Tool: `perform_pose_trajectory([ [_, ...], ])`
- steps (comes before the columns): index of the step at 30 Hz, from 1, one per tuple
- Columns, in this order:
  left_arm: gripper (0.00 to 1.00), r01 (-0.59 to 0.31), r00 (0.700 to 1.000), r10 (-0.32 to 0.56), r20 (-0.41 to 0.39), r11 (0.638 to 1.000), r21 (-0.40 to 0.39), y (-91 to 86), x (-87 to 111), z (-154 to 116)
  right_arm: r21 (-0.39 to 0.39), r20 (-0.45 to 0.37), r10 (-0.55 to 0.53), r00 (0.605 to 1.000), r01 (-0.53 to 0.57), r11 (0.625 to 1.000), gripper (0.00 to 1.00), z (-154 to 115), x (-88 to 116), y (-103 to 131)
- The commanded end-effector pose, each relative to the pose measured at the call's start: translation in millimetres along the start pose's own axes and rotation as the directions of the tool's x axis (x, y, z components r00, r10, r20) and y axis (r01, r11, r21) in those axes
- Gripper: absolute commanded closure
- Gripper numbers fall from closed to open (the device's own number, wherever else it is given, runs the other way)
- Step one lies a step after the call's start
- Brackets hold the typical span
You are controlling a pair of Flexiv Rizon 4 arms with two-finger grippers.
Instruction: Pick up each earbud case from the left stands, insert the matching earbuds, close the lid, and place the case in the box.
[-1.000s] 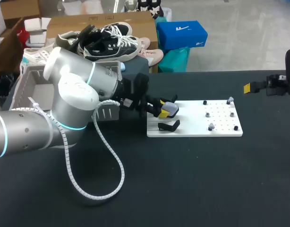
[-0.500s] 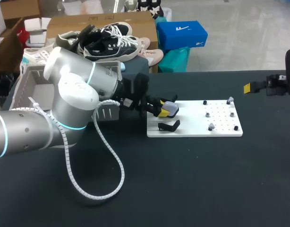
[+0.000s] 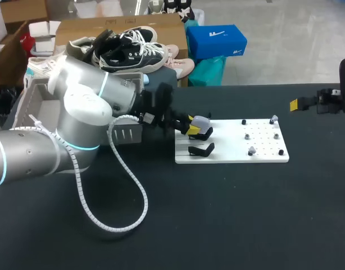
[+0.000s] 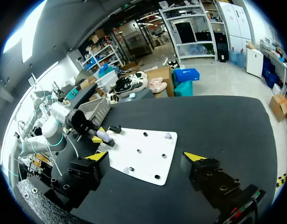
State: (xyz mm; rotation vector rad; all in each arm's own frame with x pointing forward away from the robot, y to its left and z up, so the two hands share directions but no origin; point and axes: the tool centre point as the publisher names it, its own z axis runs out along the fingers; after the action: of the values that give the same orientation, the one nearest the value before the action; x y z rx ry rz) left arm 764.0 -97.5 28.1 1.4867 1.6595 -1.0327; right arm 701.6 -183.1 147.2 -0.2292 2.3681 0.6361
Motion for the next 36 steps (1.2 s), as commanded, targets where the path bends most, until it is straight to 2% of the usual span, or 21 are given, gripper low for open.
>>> perform_pose_trajectory([
  [1,1.0,-0.02,1.0,0.021,0.016,0.999,-0.025,-2.9,-6.0,-0.4,0.0,-0.002,-0.001,1.0,0.001,1.0,0.0,-1.2,-0.1,-0.2],
  [7,1.0,-0.05,0.998,0.052,0.041,0.997,-0.052,-8.7,-18.6,0.4,-0.015,-0.007,-0.021,1.0,0.021,1.0,0.0,-0.7,-3.0,-0.6],
  [13,1.0,-0.087,0.994,0.091,0.064,0.994,-0.068,-14.1,-32.8,1.6,-0.071,-0.048,-0.102,0.994,0.098,0.993,0.0,16.0,-9.6,18.9],
  [19,1.0,-0.128,0.989,0.134,0.056,0.986,-0.109,-12.6,-43.0,5.8,-0.13,-0.093,-0.162,0.982,0.15,0.98,0.0,33.8,-3.7,40.3],
  [26,1.0,-0.156,0.985,0.161,0.058,0.984,-0.081,-13.6,-57.4,13.4,-0.178,-0.169,-0.22,0.961,0.19,0.966,0.0,58.8,7.7,64.7],
  [36,1.0,-0.19,0.979,0.194,0.067,0.979,-0.07,-18.7,-72.2,20.3,-0.243,-0.195,-0.239,0.951,0.189,0.951,0.0,85.2,17.0,82.5],
])
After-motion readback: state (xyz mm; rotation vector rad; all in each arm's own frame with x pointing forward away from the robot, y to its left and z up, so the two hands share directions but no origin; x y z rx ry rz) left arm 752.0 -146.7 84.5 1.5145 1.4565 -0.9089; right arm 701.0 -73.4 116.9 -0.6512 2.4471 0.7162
